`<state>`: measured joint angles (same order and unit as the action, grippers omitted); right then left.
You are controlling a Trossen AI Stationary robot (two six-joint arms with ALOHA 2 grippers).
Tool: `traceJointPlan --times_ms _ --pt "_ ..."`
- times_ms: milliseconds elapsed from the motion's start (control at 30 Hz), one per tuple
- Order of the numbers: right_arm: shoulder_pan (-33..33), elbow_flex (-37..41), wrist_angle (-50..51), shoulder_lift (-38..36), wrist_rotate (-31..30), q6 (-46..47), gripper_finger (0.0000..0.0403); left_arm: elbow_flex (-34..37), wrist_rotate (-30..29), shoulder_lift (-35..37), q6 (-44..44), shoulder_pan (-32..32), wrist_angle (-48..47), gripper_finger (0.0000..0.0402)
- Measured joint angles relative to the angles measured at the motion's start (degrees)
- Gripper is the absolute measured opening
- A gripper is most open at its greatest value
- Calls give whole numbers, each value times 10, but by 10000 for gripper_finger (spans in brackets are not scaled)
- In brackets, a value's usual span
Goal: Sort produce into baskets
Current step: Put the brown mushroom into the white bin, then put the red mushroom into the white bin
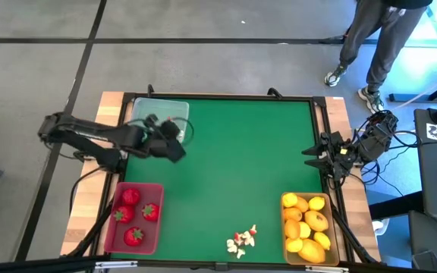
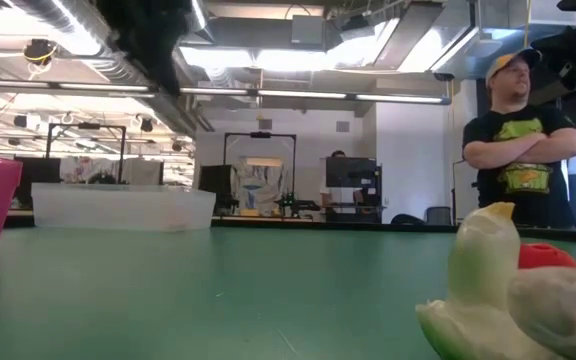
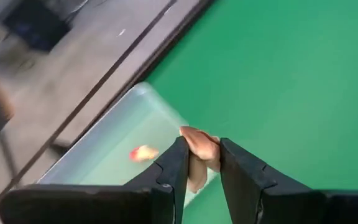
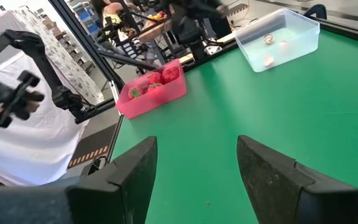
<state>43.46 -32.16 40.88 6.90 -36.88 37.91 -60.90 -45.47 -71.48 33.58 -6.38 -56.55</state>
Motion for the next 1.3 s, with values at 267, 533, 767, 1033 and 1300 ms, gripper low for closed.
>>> traceJointPlan --times_ms 267,533,767,1033,1300 --pt "0 0 0 0 -2 0 221 79 29 46 -44 170 7 84" --pt "0 0 0 0 -2 -5 221 145 133 42 -146 324 109 153" --pt "0 0 0 0 -2 -5 221 153 216 42 -191 367 128 233" --pt "0 0 0 0 -2 -5 221 153 414 42 -208 265 243 238" --pt "0 0 0 0 -16 -5 221 153 422 30 -166 72 452 234"
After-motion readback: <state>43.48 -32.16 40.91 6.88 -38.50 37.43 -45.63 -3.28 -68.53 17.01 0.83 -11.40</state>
